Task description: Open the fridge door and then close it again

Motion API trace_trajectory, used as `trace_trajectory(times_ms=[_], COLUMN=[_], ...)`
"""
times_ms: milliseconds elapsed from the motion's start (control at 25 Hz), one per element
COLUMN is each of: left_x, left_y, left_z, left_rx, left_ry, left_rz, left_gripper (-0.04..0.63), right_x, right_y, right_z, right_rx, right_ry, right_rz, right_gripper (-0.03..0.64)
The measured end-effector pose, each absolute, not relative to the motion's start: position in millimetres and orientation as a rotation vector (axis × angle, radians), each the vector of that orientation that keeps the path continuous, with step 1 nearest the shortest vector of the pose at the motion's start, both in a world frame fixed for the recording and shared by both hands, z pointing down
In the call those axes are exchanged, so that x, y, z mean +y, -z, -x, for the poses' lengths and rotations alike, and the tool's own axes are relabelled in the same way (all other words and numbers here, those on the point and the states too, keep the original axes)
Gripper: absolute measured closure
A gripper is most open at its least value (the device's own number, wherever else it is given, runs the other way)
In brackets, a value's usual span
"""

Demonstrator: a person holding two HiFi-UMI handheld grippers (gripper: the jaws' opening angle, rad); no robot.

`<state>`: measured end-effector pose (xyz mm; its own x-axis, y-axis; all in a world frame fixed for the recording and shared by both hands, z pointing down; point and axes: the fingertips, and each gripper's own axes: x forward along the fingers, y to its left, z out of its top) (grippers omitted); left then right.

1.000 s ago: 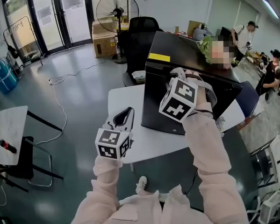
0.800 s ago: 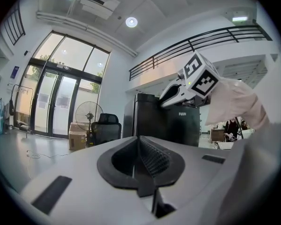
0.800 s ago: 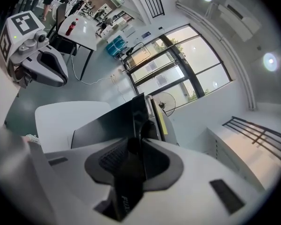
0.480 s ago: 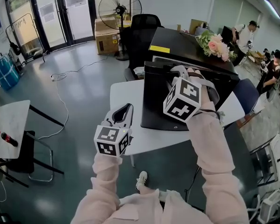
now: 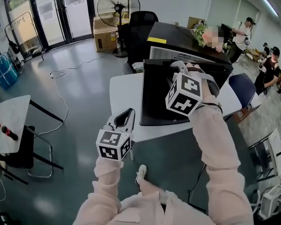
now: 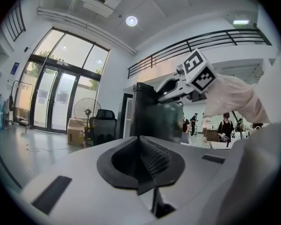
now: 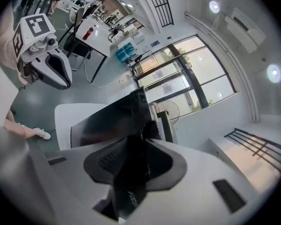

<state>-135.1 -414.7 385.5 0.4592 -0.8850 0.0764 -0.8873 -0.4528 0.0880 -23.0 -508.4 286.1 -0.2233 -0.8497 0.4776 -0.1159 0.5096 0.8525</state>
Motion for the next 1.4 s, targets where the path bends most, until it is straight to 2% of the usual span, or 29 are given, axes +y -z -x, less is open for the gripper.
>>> trace_trajectory(times_ms=[640, 1400], left_x=[-335, -258], left_y=[-402, -393], left_z=[118, 9], left_rx=[-1.593, -1.630], left_ry=[-0.048, -0.066], left_rz=[-2.541, -2.519], left_gripper=[0.583, 0.583], right_x=[-418, -299], right_y=[-291, -294], right_z=[-11, -124], right_rx=[-1.717, -1.716], right_ry=[0.956, 1.109], right_rz=[-0.701, -0.510], right_gripper=[0.488, 0.462])
